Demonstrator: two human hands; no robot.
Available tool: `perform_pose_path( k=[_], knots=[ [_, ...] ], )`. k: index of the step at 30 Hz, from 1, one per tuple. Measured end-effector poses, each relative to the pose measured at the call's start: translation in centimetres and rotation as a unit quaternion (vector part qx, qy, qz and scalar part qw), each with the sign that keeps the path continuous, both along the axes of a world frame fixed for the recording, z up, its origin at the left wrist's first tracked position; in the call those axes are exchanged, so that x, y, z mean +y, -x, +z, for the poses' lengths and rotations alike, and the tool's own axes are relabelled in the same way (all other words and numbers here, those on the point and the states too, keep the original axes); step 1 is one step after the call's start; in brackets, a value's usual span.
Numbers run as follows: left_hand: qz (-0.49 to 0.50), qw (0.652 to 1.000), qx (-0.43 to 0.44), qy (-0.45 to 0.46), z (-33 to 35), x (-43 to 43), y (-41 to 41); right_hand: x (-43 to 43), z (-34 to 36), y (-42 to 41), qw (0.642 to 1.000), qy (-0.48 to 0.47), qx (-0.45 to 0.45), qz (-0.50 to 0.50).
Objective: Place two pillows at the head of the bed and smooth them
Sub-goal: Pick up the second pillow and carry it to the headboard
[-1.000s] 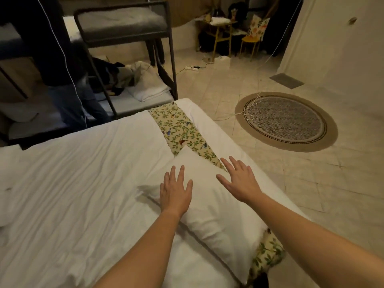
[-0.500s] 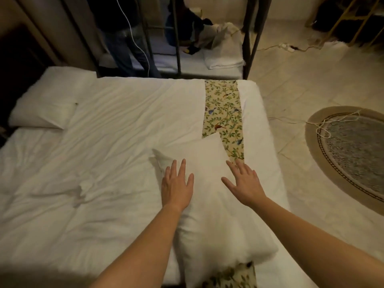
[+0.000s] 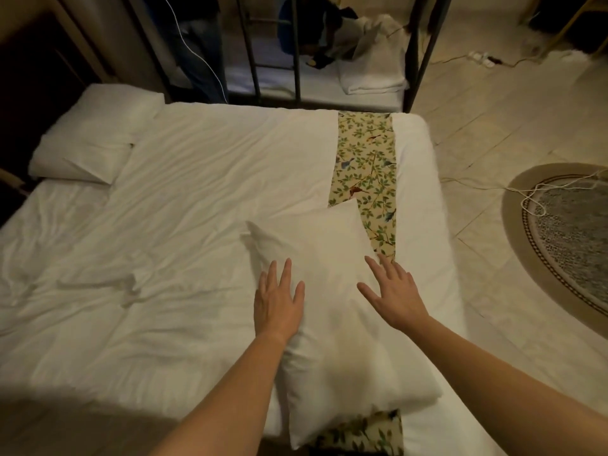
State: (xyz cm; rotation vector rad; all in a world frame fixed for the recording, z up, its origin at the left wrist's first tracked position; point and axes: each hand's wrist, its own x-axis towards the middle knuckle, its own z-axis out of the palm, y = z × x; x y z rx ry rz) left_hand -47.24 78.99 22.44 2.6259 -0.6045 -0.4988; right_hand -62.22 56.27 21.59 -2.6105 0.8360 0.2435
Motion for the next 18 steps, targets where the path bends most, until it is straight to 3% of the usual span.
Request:
perform_pose_path(
  k=[18],
  knots=[
    [0.101,0.993,0.058,-0.018,-11.9,-2.9,1.7,-5.9,-10.8,-3.5,0.997,-0.054,0.019,0.043]
  ],
)
